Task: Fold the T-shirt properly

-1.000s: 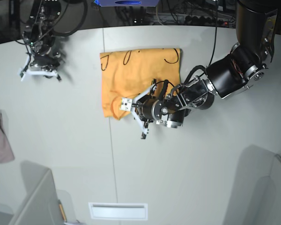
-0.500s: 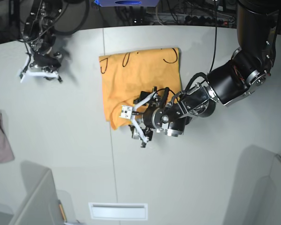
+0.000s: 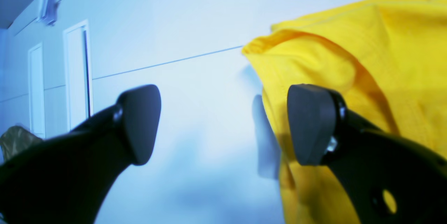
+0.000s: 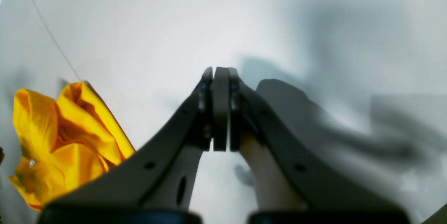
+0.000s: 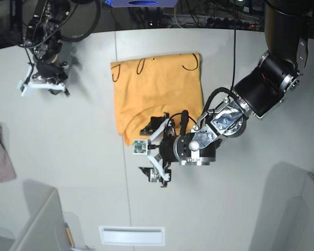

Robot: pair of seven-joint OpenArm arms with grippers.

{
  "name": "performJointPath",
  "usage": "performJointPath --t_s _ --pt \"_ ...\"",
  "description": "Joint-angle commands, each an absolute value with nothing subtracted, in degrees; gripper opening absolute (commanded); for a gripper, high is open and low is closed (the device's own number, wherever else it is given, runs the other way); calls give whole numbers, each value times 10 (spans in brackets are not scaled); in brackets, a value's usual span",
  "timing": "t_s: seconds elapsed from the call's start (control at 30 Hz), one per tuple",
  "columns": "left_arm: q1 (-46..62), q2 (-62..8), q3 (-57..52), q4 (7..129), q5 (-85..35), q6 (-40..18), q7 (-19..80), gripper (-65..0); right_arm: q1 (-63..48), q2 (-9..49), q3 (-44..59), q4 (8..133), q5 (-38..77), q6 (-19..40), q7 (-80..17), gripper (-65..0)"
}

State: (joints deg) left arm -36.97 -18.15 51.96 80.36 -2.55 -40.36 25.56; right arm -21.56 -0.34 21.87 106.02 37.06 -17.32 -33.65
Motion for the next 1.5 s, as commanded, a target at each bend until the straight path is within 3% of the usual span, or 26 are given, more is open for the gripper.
performJointPath --t_s 0.0,0.07,0.13,0.2,0.33,0.47,0.57,0.67,0.83,0.93,1.17,1.33,1.47 --pt "-378 -179 500 829 -29 -400 267 -109 -212 0 219 1070 371 -169 -327 -650" --pt "-363 -179 460 859 -29 -400 311 -120 -215 0 219 1075 371 -169 -325 -650" --pt "-331 -179 402 893 -29 -400 352 -171 -221 0 218 1093 371 -168 -325 -650" --pt "-291 -179 342 929 -29 -400 378 -286 -231 1 209 1118 371 -162 -324 -650" --pt "-201 -180 218 1036 -25 -400 429 -650 -249 1 203 1156 371 -124 -323 -650" --pt "-95 -178 96 1142 -28 -400 489 -650 -286 1 197 1156 371 -94 -264 -650" --pt "-20 -180 20 1143 -28 -400 436 -650 -344 15 174 1156 370 -15 -168 -650" --pt "85 -181 -63 1143 -28 -400 338 -650 -411 22 171 1154 370 80 -54 -650" --pt "249 -181 -145 1142 -24 -400 81 -650 -494 18 172 1152 370 142 84 -650" --pt "357 -180 -167 1142 -22 -400 -43 -650 -535 21 170 1152 370 164 94 -650" --pt "573 -180 -165 1135 -22 -400 -218 -650 -620 62 175 1151 338 196 95 -650" --pt "655 -178 -164 1078 -21 -400 -298 -650 -688 44 163 1133 338 196 92 -650" --pt "682 -179 -133 964 -21 -400 -351 -650 -705 67 140 1106 339 196 44 -650"
